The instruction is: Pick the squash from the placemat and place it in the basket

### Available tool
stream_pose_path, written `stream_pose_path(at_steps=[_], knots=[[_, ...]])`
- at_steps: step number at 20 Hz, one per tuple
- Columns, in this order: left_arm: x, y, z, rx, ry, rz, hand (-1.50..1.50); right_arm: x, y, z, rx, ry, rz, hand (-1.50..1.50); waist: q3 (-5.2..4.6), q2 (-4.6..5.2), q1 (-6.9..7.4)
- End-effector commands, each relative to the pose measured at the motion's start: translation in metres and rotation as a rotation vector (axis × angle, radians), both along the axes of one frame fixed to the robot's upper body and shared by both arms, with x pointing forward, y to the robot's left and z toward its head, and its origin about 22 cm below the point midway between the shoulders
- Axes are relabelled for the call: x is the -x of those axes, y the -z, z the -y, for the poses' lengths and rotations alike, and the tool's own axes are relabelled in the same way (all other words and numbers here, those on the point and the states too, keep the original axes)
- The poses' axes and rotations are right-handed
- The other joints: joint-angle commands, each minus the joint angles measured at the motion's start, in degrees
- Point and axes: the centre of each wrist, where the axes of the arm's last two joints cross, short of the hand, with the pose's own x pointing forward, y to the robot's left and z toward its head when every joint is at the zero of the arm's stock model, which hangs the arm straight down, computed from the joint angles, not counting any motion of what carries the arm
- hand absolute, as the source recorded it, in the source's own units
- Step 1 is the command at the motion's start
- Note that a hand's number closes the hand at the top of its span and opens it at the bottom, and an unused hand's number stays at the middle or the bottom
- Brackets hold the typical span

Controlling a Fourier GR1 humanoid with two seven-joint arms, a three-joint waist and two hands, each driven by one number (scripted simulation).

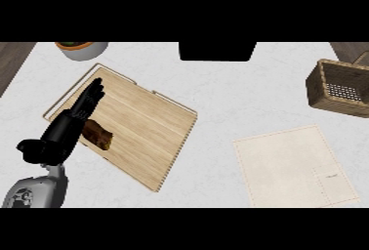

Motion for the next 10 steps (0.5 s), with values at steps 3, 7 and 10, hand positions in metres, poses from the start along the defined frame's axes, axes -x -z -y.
stream_pose_path(at_steps=[3, 7, 10], knots=[[0.003, 0.0, 0.009, 0.003, 0.024, -0.006, 0.0, -0.048, -0.01, -0.001, -0.052, 0.152, 0.066, 1.5, 0.03, 0.14, 0.46], [0.0, 0.003, -0.005, 0.007, -0.015, -0.002, 0.0, -0.072, -0.003, 0.045, -0.066, 0.188, 0.056, 1.5, 0.06, 0.13, 0.05], [-0.01, -0.007, 0.0, 0.005, 0.011, -0.009, 0.0, -0.091, -0.006, 0.071, -0.066, 0.192, 0.045, 1.5, 0.07, 0.15, 0.03]])
